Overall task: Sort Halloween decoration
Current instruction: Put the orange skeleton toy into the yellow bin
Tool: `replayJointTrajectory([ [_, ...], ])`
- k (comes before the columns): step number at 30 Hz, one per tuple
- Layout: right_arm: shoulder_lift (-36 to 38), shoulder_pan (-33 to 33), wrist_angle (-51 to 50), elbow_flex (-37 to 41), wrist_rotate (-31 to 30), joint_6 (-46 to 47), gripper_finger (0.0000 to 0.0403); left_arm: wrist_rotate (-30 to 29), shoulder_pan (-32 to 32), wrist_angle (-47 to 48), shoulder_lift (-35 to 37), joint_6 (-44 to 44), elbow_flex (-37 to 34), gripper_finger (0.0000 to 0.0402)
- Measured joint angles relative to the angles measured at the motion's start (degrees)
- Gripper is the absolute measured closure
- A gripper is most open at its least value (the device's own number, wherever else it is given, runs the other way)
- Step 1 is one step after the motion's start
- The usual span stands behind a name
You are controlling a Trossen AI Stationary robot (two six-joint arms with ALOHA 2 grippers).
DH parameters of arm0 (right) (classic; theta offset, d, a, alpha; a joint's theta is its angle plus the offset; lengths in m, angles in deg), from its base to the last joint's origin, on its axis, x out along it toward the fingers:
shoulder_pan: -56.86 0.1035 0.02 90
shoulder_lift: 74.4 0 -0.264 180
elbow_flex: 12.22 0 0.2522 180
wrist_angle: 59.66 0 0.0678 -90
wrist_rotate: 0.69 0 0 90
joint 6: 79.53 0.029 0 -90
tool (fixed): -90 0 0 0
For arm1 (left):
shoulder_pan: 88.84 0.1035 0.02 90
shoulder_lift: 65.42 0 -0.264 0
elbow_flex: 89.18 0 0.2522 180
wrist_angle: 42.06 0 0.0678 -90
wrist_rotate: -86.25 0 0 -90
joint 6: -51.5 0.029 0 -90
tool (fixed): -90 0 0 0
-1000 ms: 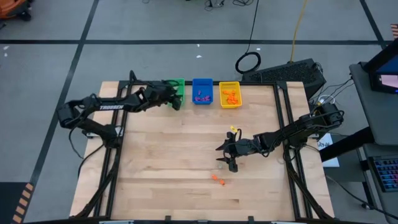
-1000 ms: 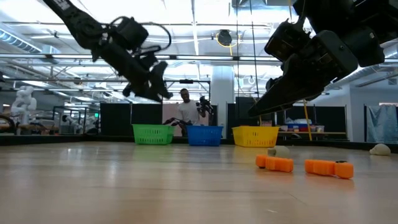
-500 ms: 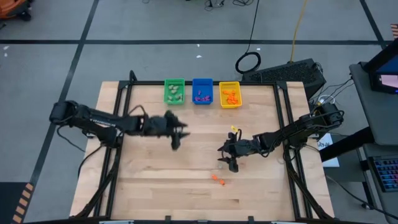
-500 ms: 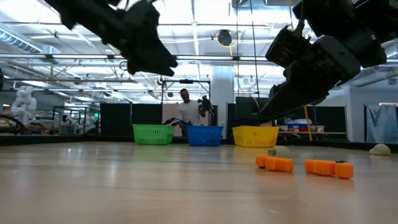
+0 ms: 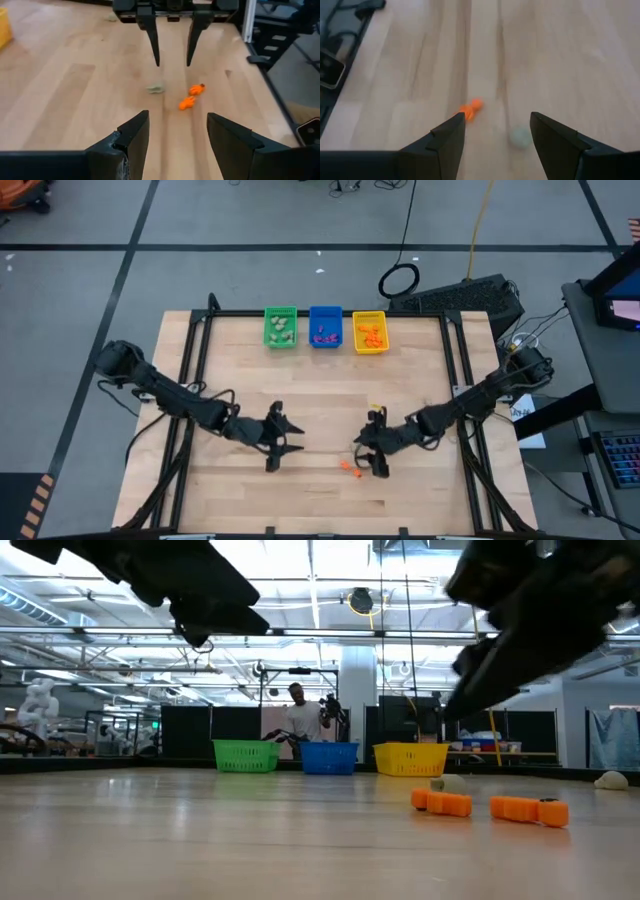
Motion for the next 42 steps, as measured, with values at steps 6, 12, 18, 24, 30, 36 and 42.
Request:
replayJointTrajectory([
  [6, 0.0, 7.6, -8.7, -2.8, -8.9, 8.7, 0.0193, -0.3, -1.9, -7.2, -4.9, 0.0, 0.0, 0.0203],
  [12, -0.2, 12.8, -11.6, -3.7, -18.6, 12.7, 0.0193, -0.8, -2.9, -11.2, -8.6, -0.7, 0.0, 0.0203],
  [18, -1.4, 14.6, -6.5, -3.7, -18.6, 17.3, 0.0193, -1.1, -4.1, -11.0, -10.4, -3.0, 0.0, 0.0203],
  [24, -5.3, 14.9, -0.1, -3.7, -18.1, 22.6, 0.0193, -3.1, -4.9, -11.3, -10.7, -2.9, 0.0, 0.0203],
  [30, -7.1, 16.9, -4.1, -3.7, -7.8, 21.5, 0.0193, -4.2, -4.9, -11.6, -10.7, -1.4, 0.0, 0.0203],
  [36, -6.8, 19.6, -3.5, -3.7, -14.6, 18.3, 0.0193, -4.4, -4.5, -11.6, -10.7, -1.3, 0.0, 0.0203],
  [42, -9.4, 20.3, -1.2, -3.7, -18.0, 16.9, 0.0193, -4.5, -4.5, -12.0, -10.7, -1.2, 0.0, 0.0203],
])
